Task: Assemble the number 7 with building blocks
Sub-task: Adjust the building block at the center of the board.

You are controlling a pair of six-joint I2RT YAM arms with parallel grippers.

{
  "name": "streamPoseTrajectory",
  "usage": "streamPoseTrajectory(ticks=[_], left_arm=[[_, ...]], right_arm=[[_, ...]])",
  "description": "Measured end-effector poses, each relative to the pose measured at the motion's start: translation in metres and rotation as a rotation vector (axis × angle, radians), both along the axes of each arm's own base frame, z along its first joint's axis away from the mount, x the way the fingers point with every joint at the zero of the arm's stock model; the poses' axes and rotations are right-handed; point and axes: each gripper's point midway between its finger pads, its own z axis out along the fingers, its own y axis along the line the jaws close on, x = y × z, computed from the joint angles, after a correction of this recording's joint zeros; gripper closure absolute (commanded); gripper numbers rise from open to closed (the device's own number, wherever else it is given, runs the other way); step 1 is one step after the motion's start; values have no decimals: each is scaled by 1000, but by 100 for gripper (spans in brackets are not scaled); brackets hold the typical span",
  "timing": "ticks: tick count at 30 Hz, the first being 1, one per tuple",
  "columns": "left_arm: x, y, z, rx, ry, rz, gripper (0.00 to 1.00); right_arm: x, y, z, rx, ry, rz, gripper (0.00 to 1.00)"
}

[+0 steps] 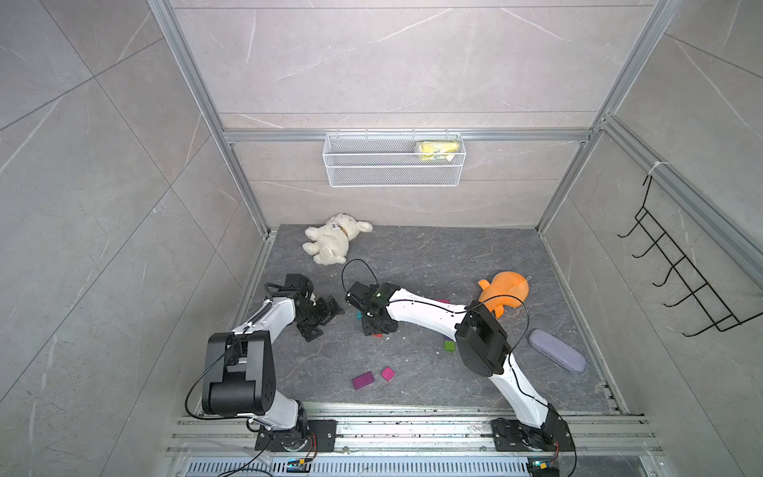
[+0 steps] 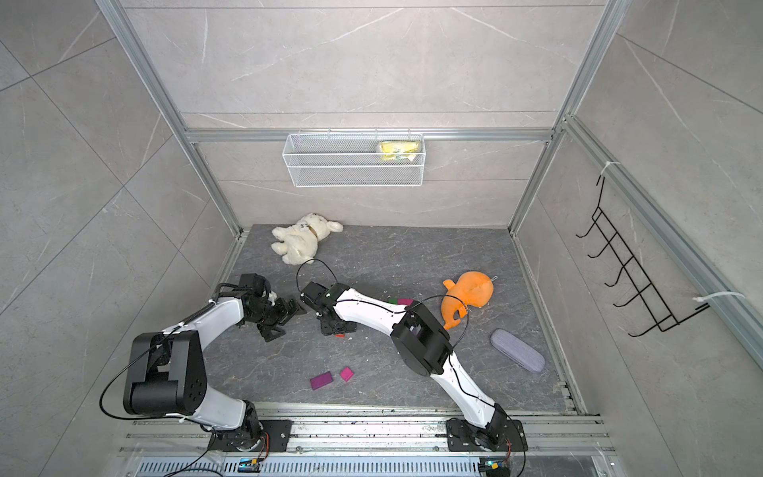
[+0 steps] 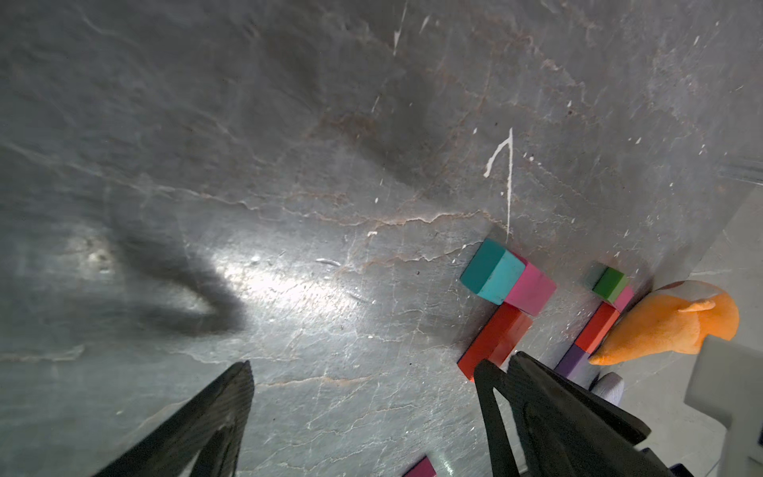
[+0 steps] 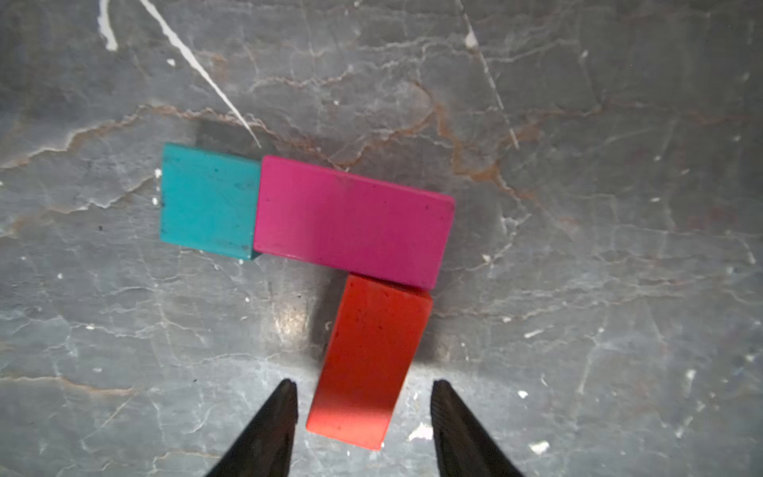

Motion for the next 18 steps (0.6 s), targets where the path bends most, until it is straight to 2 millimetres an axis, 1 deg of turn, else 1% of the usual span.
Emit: streamPoseTrajectory(ticks=[5, 18], left_arm=[[0, -2, -1, -13, 6, -4, 1], [0, -2, -5, -15, 16, -6, 0]], right_arm=[[2, 2, 0, -2, 1, -2, 48], [4, 1, -12, -35, 22, -3, 52]])
